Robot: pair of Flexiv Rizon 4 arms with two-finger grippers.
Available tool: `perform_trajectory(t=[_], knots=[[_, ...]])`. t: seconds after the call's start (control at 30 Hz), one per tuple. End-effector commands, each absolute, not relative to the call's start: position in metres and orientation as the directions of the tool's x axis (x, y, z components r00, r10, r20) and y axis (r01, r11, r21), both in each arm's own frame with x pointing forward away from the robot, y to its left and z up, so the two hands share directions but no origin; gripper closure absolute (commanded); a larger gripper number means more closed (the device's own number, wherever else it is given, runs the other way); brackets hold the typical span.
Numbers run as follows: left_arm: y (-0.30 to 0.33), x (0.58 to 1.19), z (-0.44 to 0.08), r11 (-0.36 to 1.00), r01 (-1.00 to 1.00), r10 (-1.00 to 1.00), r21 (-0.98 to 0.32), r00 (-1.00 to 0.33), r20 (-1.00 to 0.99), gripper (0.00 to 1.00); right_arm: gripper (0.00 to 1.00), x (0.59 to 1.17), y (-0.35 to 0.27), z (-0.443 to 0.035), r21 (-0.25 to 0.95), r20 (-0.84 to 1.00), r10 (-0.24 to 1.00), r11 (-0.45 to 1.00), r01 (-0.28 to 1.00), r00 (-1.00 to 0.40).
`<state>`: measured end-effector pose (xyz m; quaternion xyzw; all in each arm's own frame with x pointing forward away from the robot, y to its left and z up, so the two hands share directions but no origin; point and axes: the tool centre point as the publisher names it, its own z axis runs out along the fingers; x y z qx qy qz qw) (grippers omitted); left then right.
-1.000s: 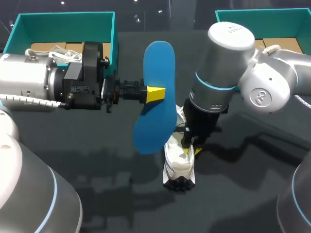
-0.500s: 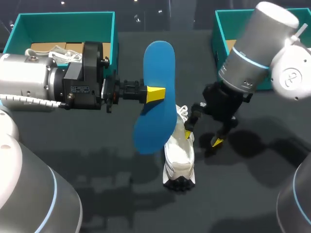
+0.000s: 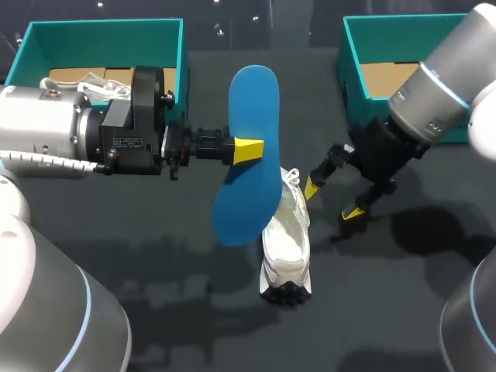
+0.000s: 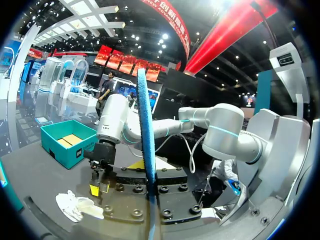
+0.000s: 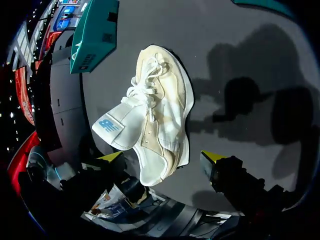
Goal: Take the shoe out of the shoebox, open the shoe tongue, remove and reinsert the insole, then place the shoe into the shoebox
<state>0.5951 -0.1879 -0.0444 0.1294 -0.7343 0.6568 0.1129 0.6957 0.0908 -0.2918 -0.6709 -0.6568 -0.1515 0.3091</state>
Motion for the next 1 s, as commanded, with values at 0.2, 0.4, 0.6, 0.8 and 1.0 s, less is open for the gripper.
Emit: perform_trajectory(t=[0.2,0.4,0.6,0.8,1.0], knots=[[-0.189,0.595,-0.045,0.102,-0.338,-0.043,-0.936,-0.941,0.335,1.0,0.0,0.693,0.071,-0.262,-0.158,0.84,0.526,-0.002,0.987,0.135],[-0.189,0.595,-0.045,0.102,-0.338,-0.043,-0.936,-0.941,0.335,1.0,0.0,0.693,0.071,-0.262,-0.158,0.84,0.526,-0.002,0.987,0.135],[-0.189,0.595,-0.045,0.102,-0.338,-0.043,-0.936,-0.941,0.335,1.0,0.0,0.696,0.079,-0.261,-0.15,0.888,0.435,-0.029,0.988,0.148],[-0.189,0.595,-0.045,0.102,-0.338,-0.043,-0.936,-0.941,0.335,1.0,0.0,0.704,0.091,-0.254,-0.163,0.91,0.377,-0.052,0.985,0.171],[-0.184,0.607,-0.049,0.145,-0.151,-0.053,-0.978,-0.988,0.145,1.0,0.0,0.709,0.1,-0.245,-0.171,0.926,0.332,-0.064,0.983,0.182]])
